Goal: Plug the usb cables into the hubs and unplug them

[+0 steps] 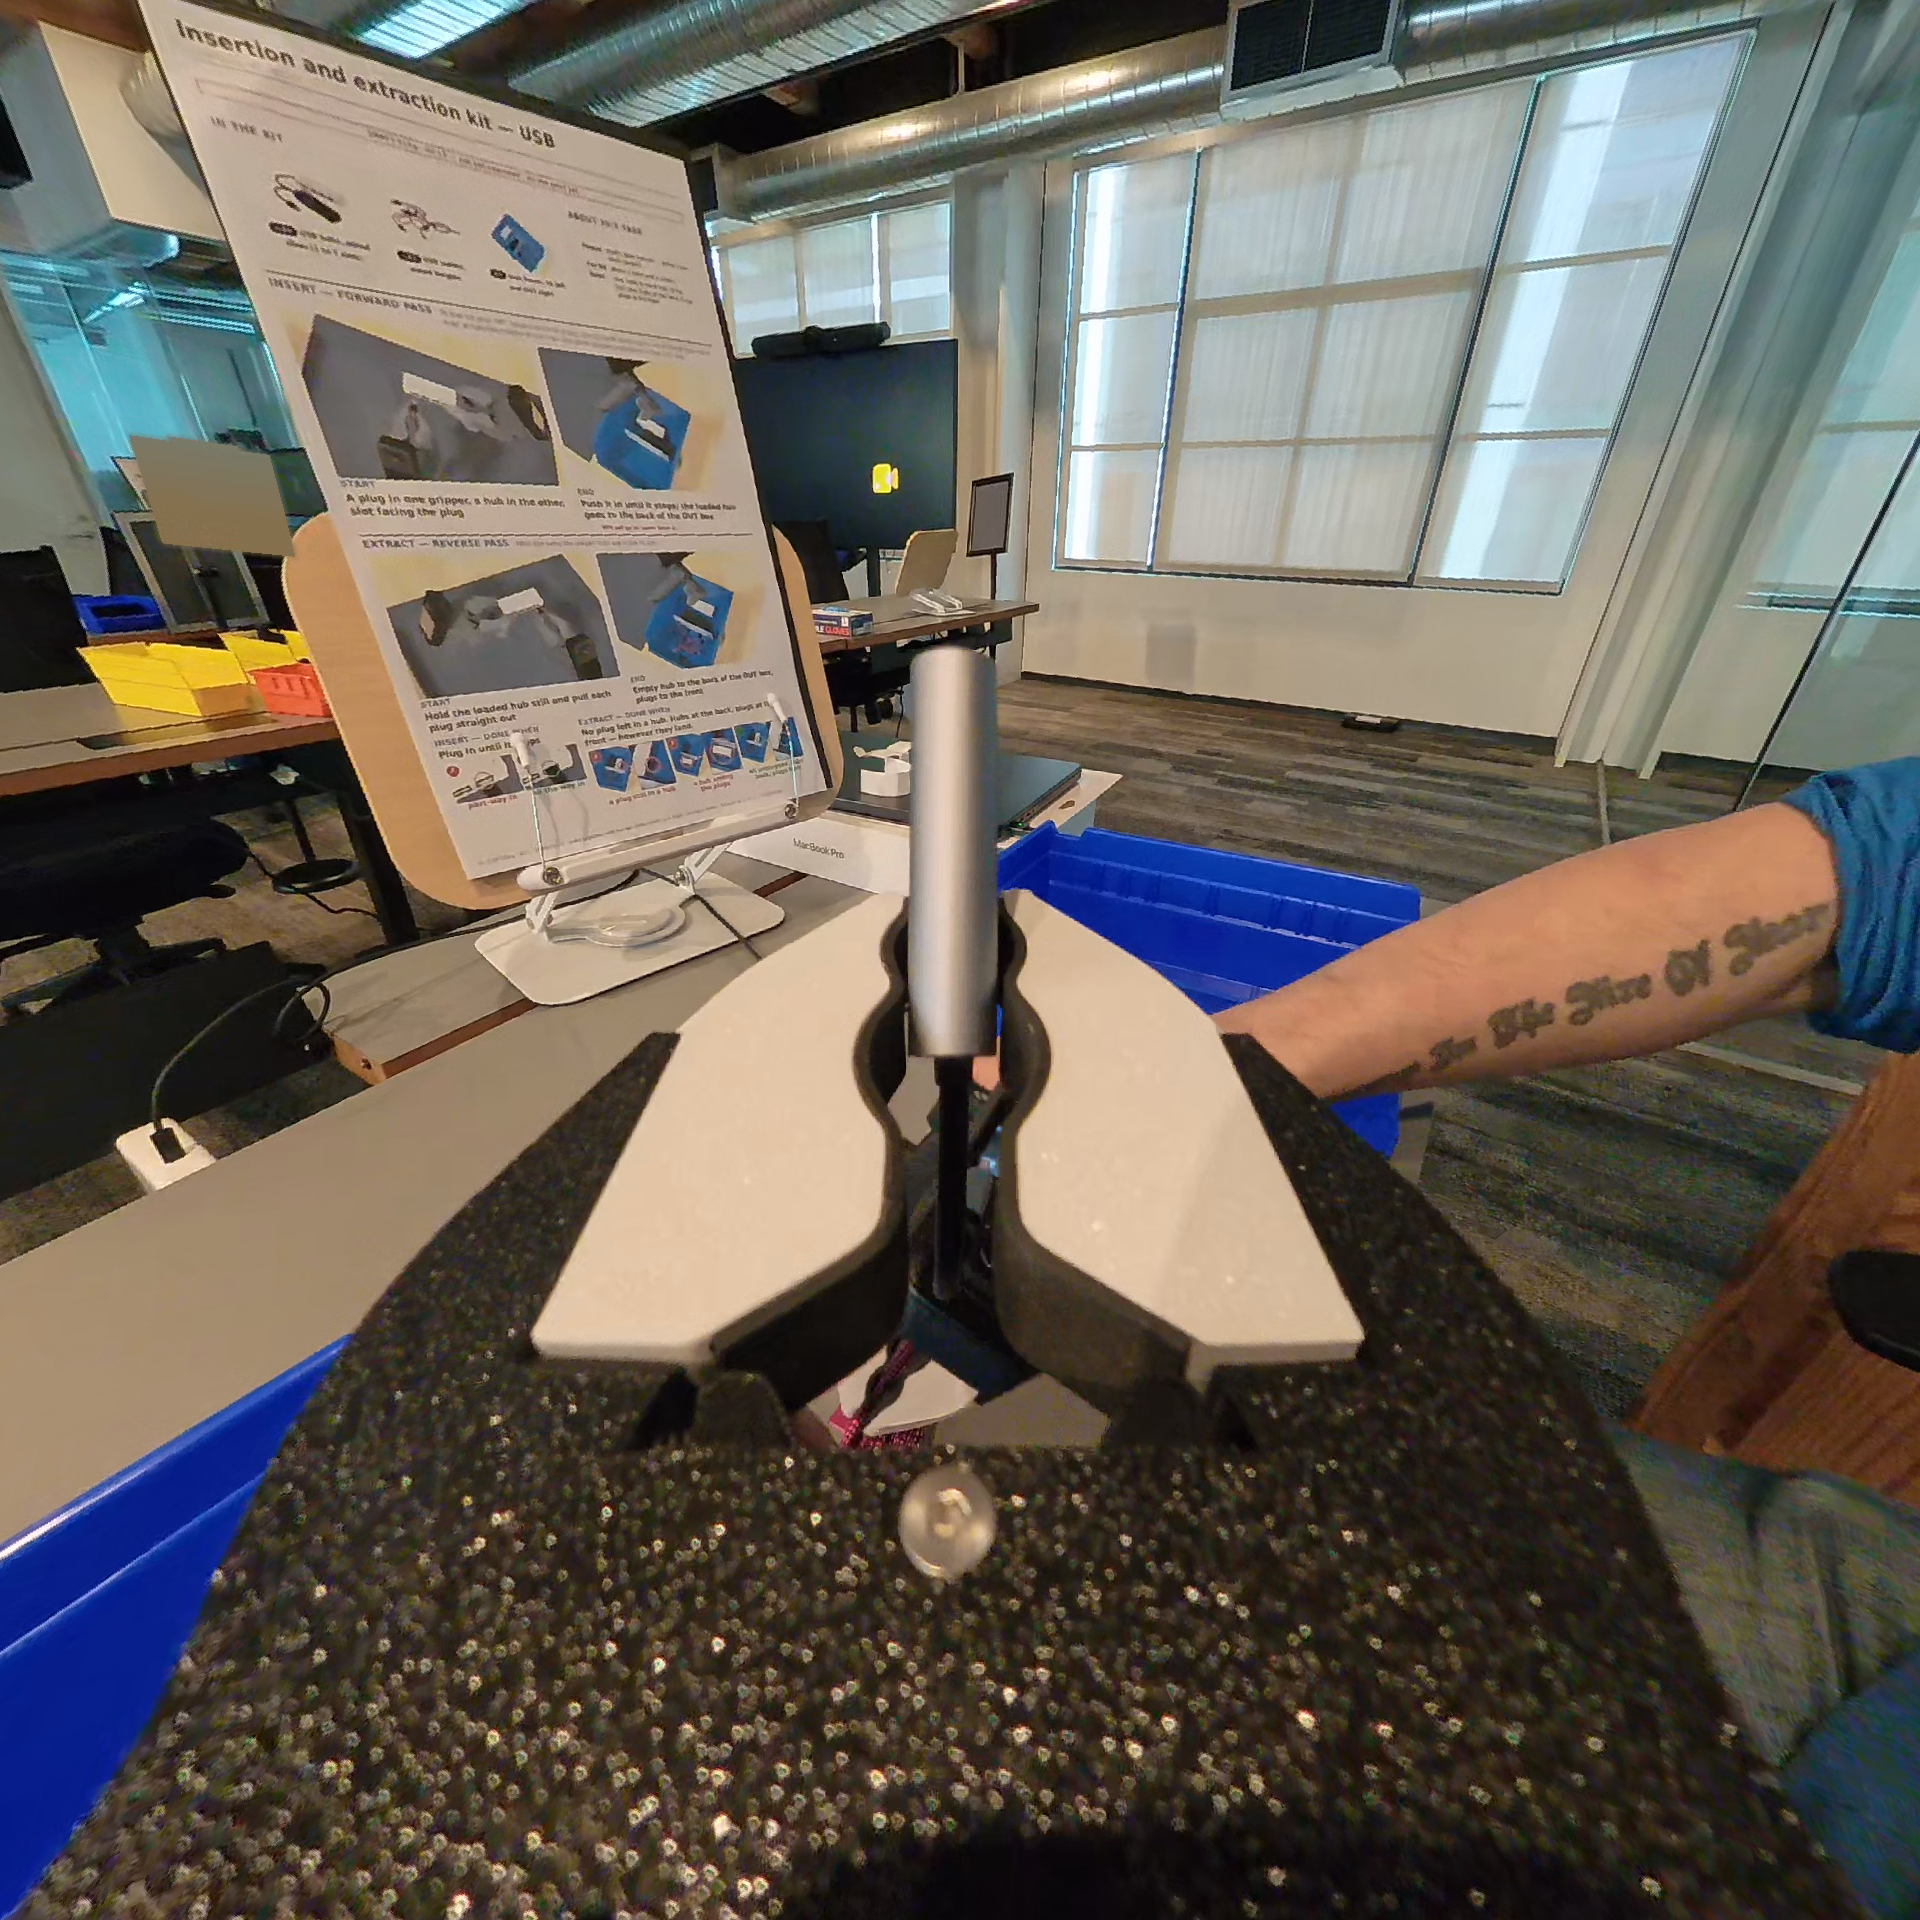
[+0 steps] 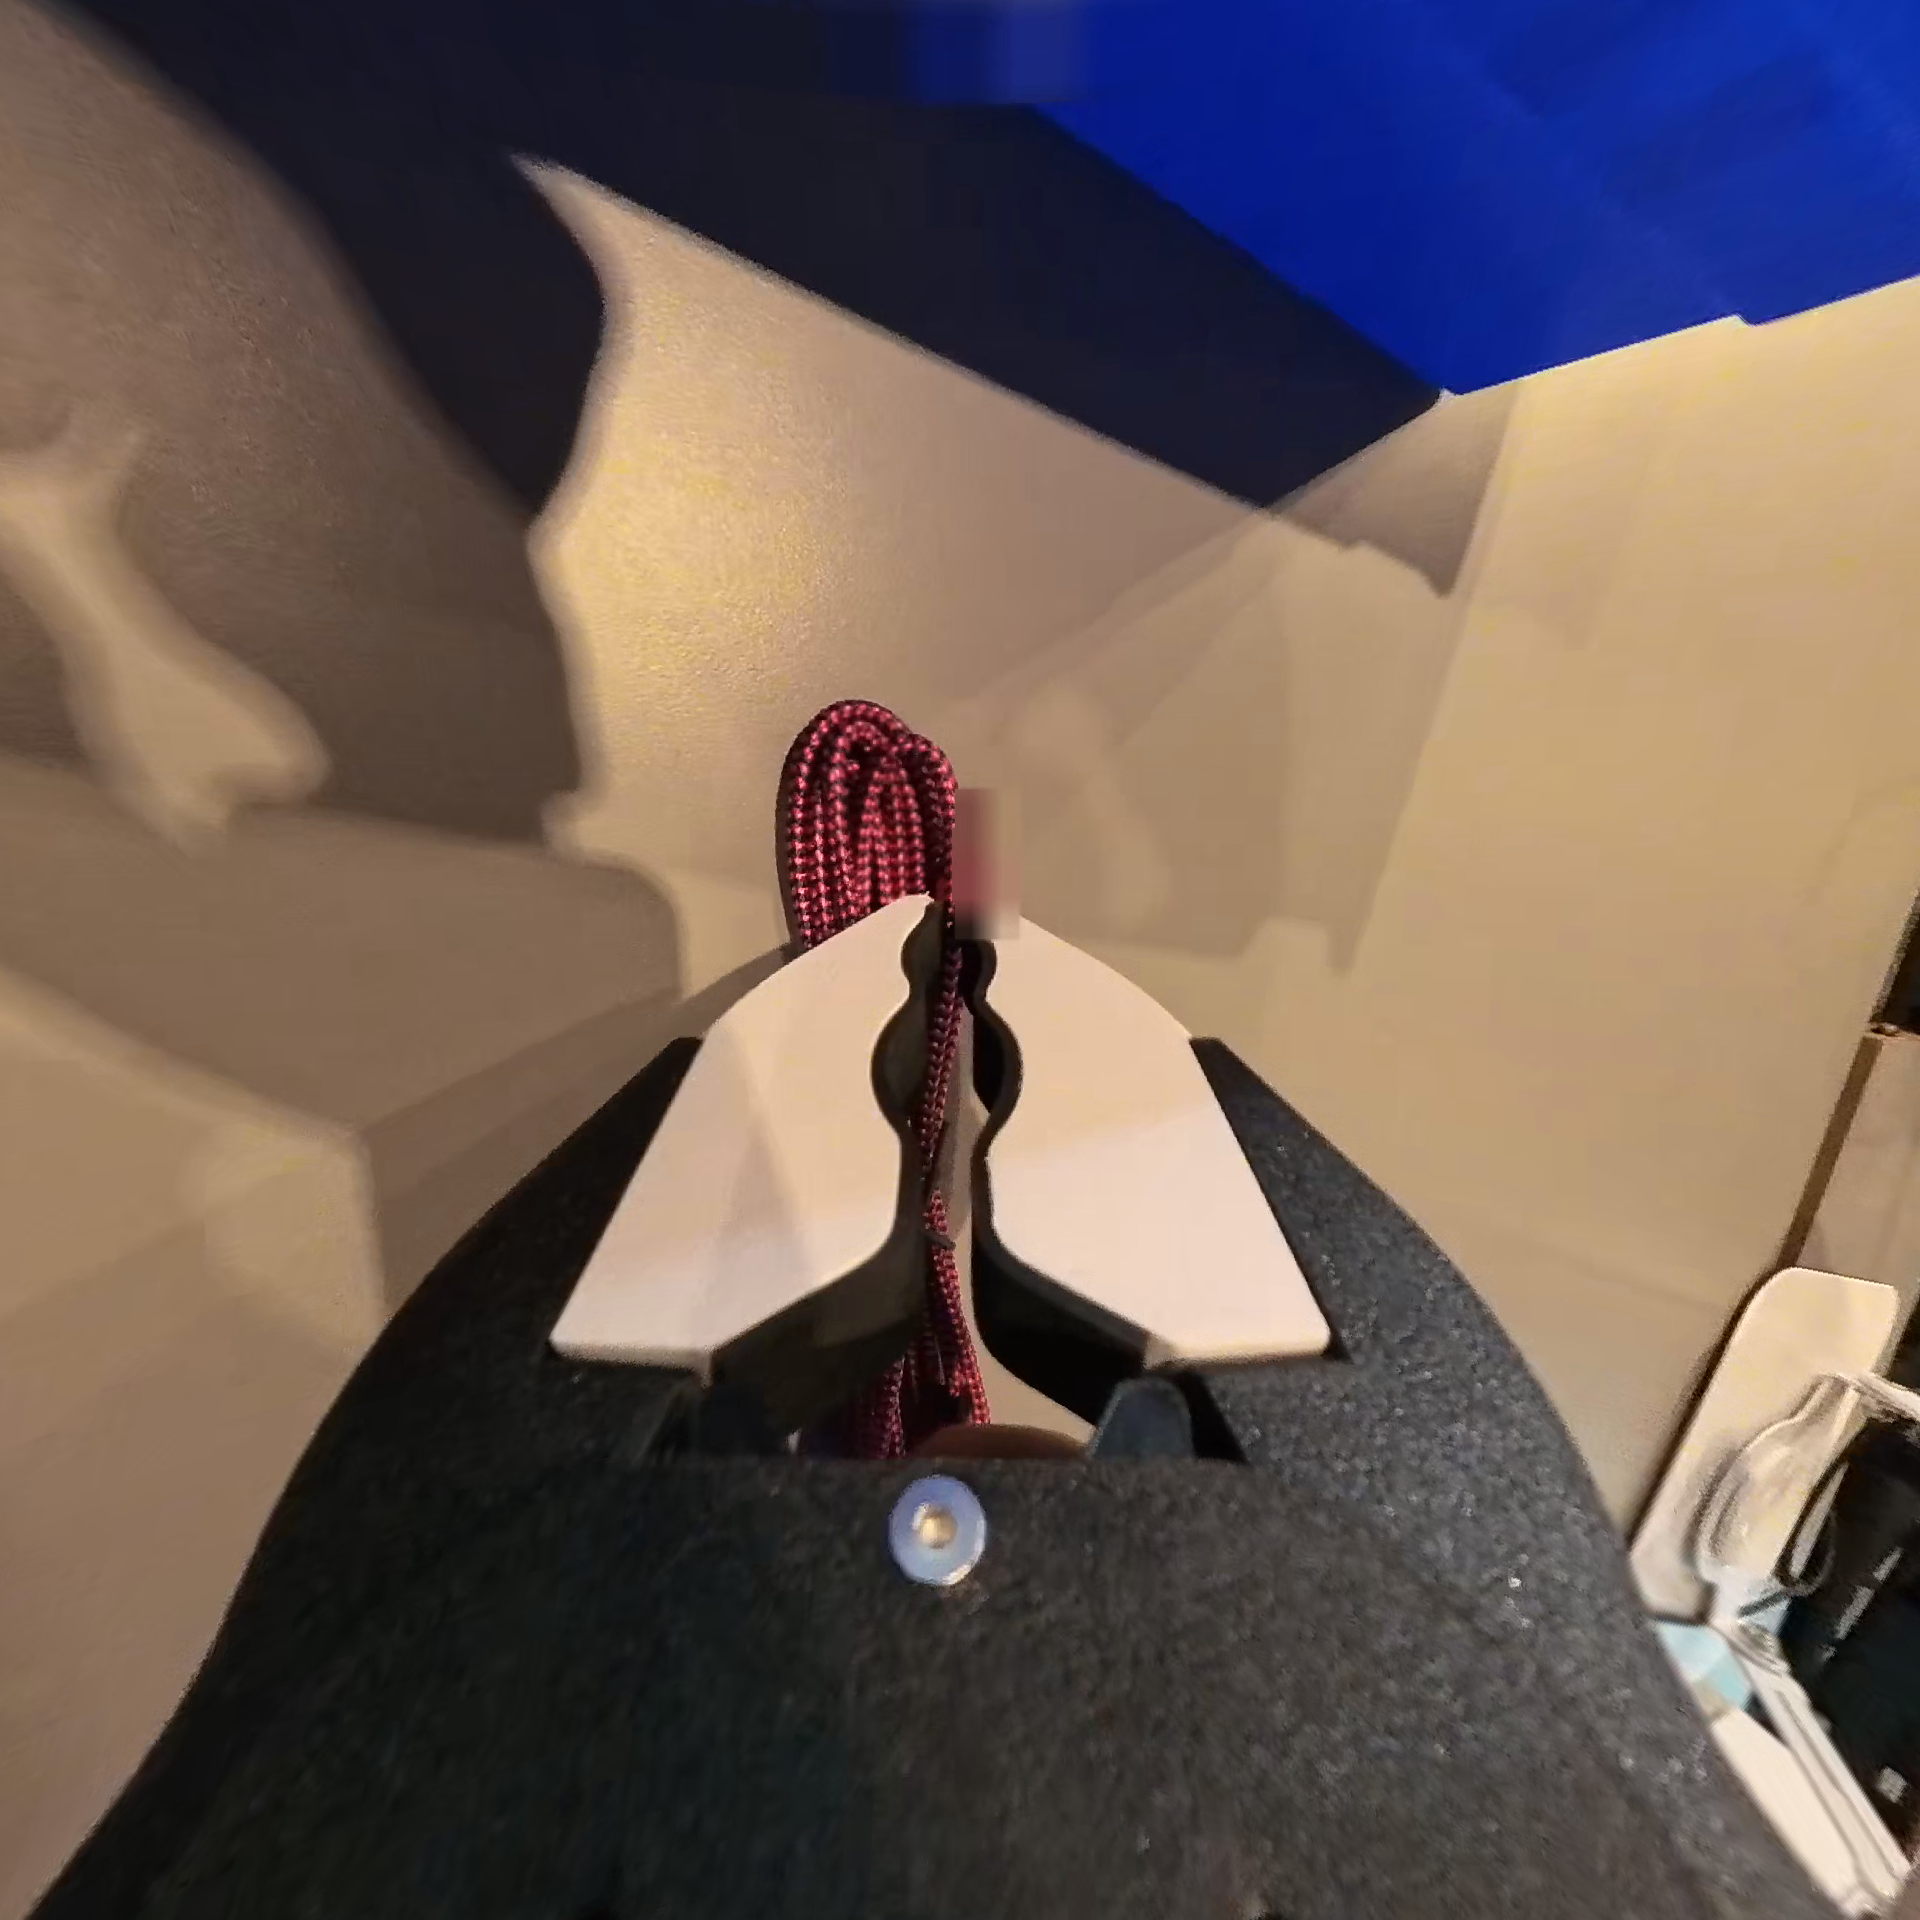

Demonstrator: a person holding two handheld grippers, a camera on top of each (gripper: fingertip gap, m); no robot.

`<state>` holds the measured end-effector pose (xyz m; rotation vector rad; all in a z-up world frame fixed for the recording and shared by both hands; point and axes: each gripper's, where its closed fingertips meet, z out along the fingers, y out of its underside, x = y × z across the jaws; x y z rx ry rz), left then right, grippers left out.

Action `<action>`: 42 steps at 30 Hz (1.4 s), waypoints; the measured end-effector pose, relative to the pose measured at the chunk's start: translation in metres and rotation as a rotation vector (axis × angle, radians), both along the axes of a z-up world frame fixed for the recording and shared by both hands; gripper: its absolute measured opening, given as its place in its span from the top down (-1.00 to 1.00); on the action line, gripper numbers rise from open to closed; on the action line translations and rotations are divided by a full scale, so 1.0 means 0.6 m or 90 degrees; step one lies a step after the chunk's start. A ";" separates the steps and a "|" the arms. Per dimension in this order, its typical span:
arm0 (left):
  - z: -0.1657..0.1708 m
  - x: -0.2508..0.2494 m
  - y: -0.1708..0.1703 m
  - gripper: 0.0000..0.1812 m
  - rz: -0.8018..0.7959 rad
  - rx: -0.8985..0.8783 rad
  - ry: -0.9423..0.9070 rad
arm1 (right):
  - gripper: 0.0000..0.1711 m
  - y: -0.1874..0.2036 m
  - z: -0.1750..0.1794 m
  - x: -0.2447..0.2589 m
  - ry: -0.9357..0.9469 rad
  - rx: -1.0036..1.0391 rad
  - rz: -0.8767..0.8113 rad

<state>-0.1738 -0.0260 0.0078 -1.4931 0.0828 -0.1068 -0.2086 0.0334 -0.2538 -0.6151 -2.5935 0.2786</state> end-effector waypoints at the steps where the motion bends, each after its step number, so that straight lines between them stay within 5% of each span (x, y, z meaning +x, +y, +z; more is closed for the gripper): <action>1: 0.001 0.000 -0.001 0.86 0.001 0.001 0.000 | 0.98 0.001 0.000 0.000 -0.005 -0.001 -0.003; 14: 0.007 -0.005 -0.007 0.87 0.008 0.010 -0.003 | 0.74 0.013 0.035 -0.010 -0.178 -0.278 -0.166; 17: 0.007 -0.006 -0.007 0.87 0.008 0.010 -0.004 | 0.85 0.027 0.027 -0.016 -0.193 -0.265 -0.180; 42: 0.007 -0.012 -0.010 0.87 0.017 0.013 -0.006 | 0.62 -0.027 0.008 0.030 -0.263 -0.141 -0.023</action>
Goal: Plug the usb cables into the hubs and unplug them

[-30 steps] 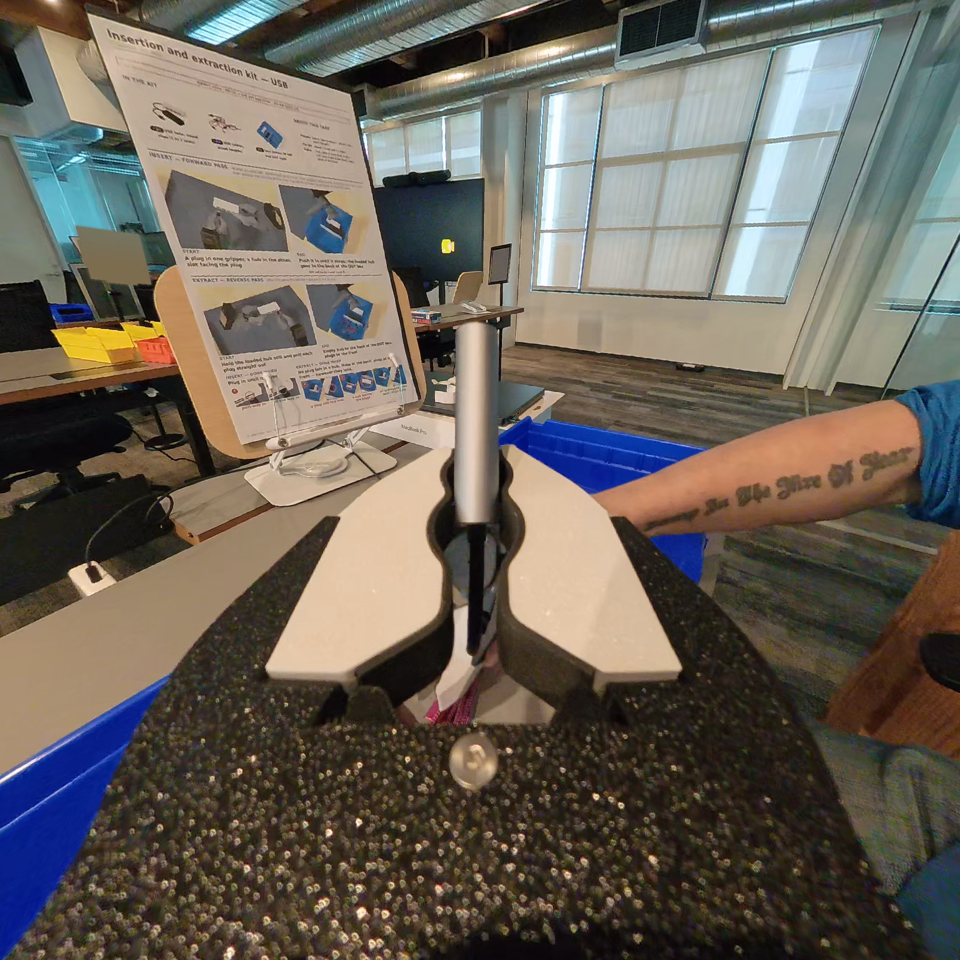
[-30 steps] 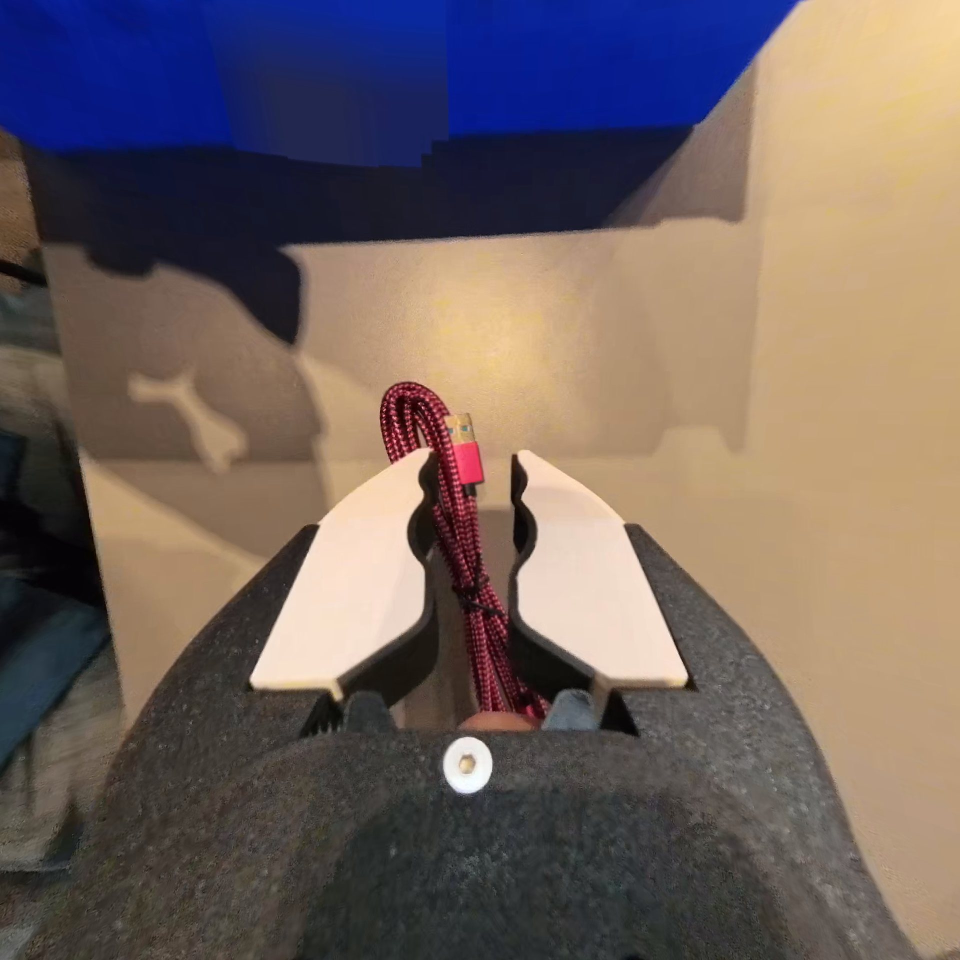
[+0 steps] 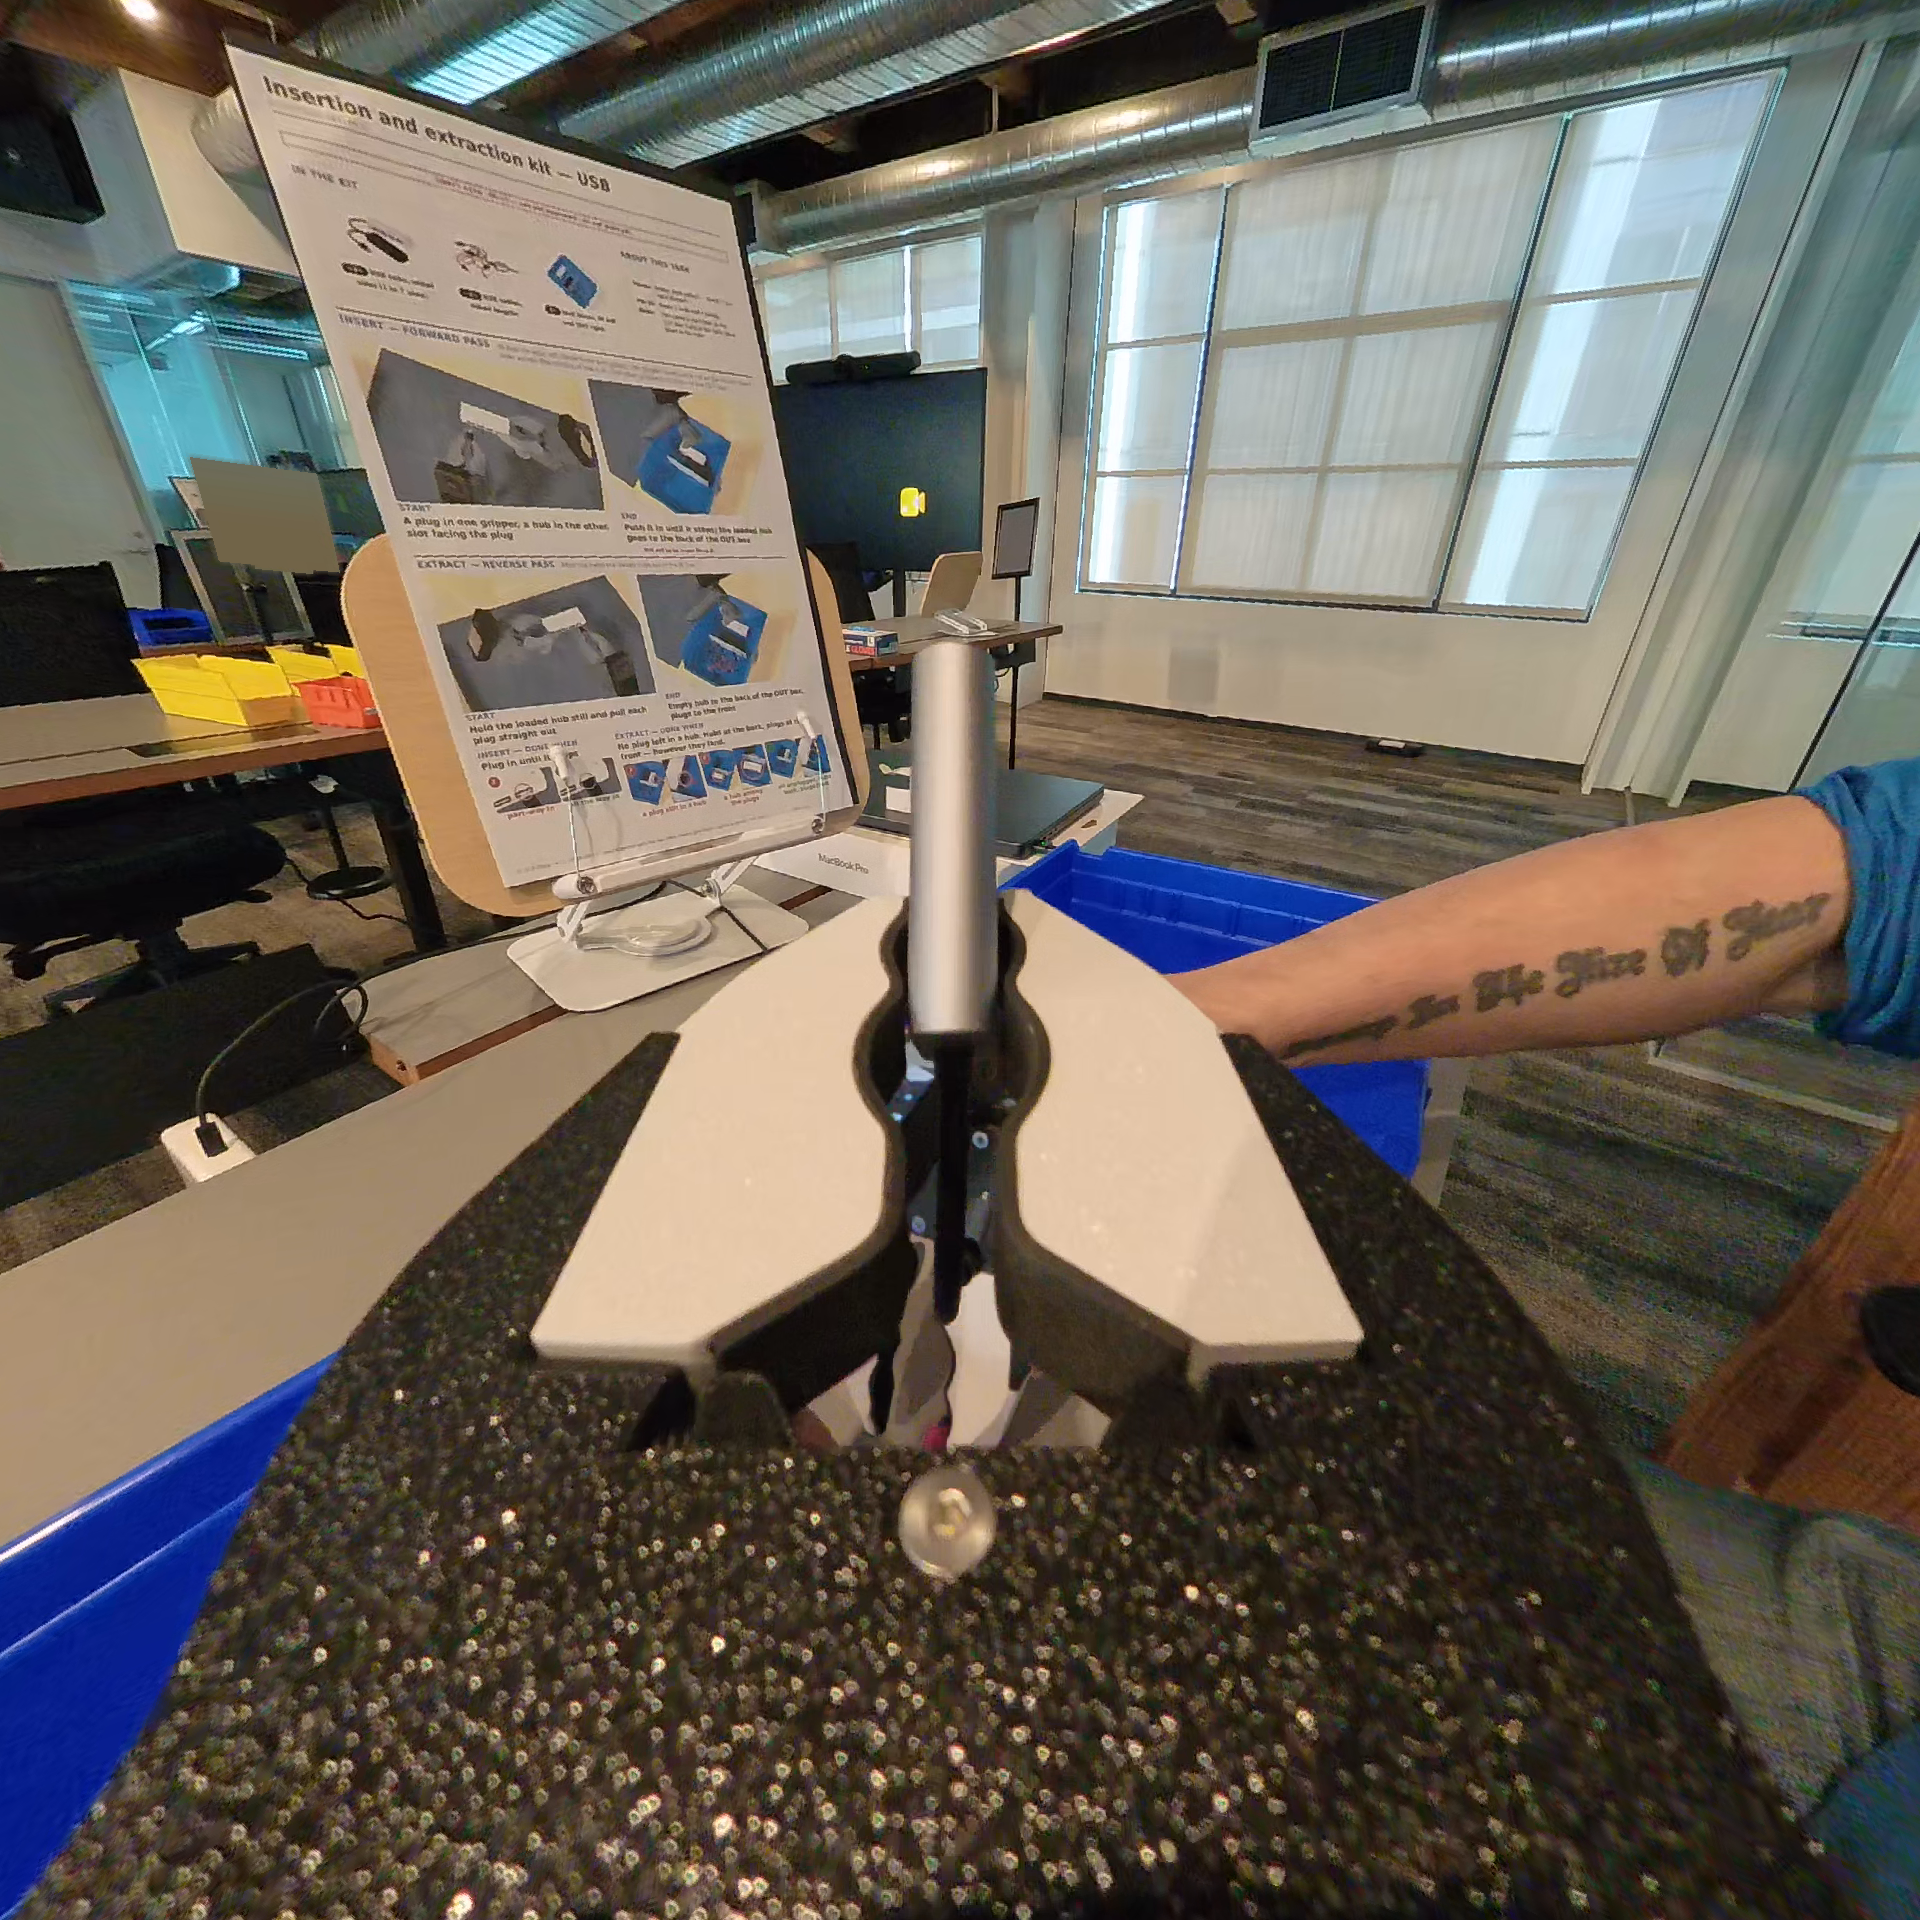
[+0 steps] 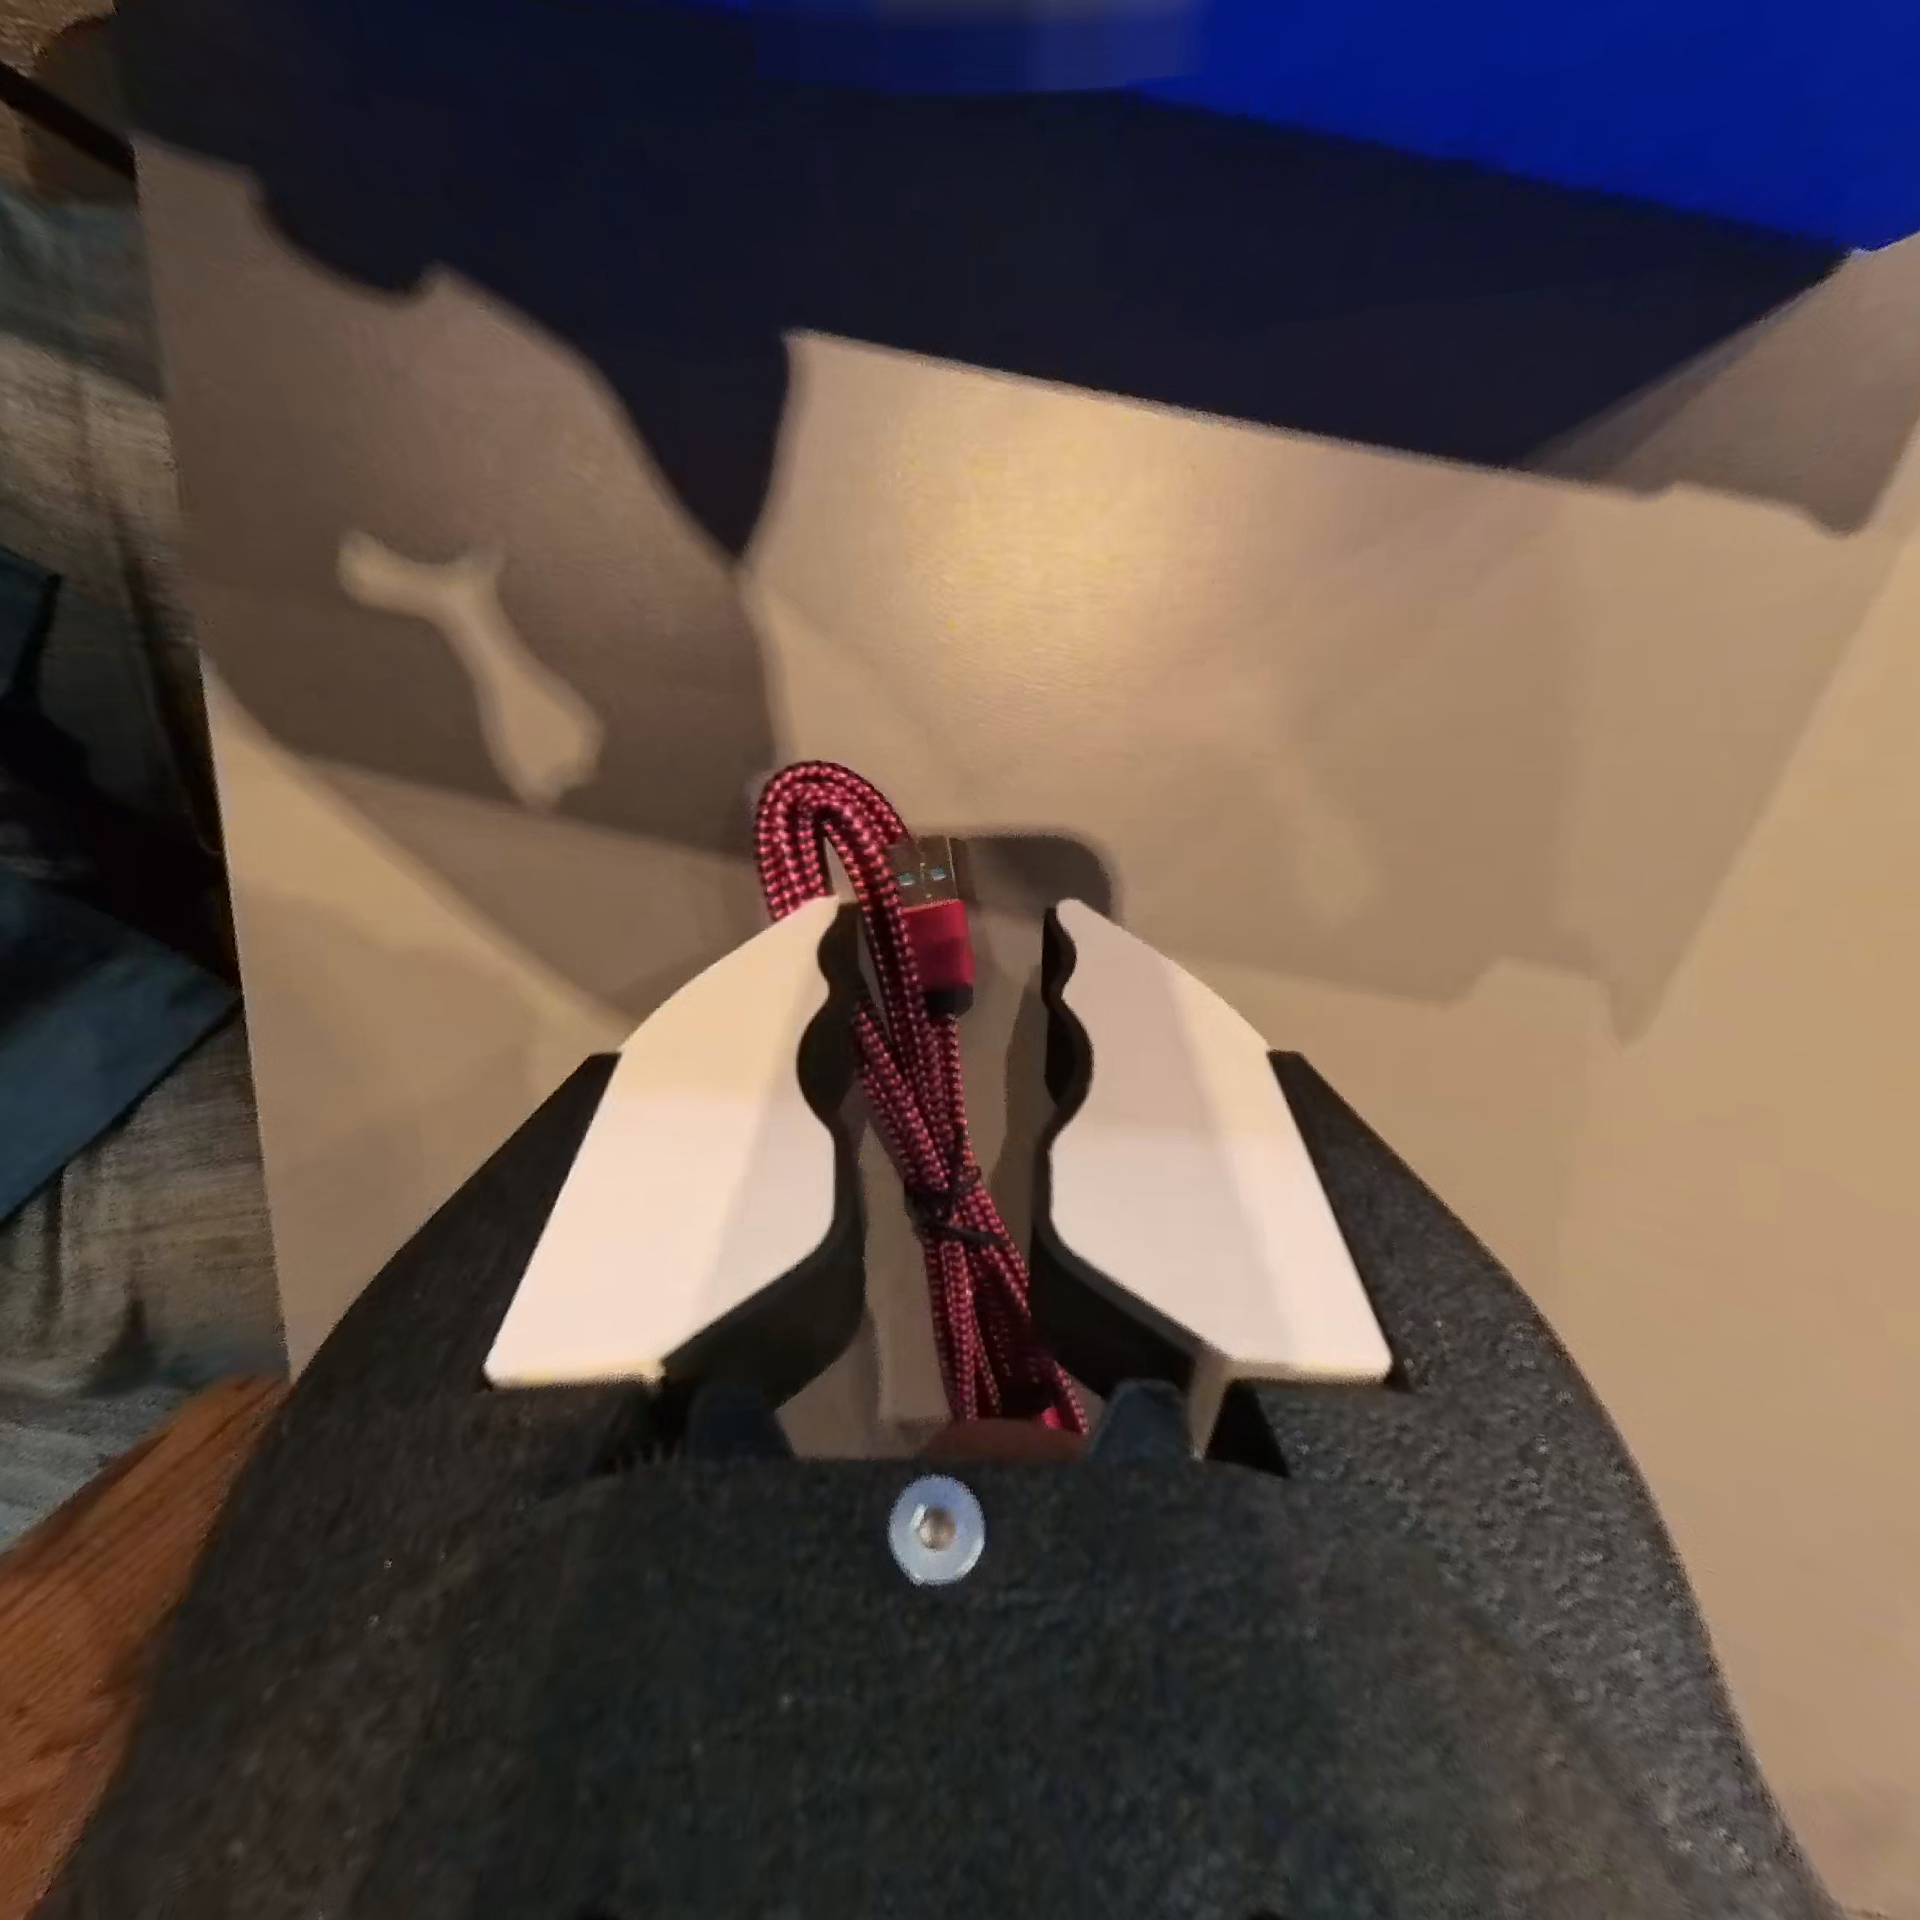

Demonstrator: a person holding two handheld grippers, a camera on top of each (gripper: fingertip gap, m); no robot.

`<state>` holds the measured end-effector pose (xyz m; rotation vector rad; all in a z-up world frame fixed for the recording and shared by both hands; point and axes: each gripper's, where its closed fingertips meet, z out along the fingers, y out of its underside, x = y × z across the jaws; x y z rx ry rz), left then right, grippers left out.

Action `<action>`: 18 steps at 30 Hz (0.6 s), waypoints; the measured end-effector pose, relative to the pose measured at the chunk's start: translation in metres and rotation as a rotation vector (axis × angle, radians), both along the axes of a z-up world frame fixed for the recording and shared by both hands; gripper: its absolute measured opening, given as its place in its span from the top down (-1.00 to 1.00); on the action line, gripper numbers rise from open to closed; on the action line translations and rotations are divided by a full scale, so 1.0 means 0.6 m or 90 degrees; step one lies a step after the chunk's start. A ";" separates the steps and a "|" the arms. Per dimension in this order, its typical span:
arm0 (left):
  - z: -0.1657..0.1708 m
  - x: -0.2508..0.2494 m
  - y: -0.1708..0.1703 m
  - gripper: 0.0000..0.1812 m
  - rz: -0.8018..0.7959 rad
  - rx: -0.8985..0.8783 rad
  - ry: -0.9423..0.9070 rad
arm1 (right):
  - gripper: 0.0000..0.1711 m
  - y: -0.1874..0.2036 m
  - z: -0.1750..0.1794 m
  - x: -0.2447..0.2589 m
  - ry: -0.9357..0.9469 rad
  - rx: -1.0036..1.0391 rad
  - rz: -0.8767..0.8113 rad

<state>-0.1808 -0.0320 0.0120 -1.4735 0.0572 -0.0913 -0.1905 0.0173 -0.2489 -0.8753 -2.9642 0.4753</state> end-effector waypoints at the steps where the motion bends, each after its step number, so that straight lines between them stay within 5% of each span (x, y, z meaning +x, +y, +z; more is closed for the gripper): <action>1: 0.000 0.000 -0.001 0.87 -0.001 -0.002 0.001 | 0.62 0.000 0.000 0.001 0.000 0.000 0.000; 18: -0.089 0.071 0.011 0.89 -0.098 -0.209 0.069 | 0.59 0.106 0.049 0.026 0.032 -0.018 -0.091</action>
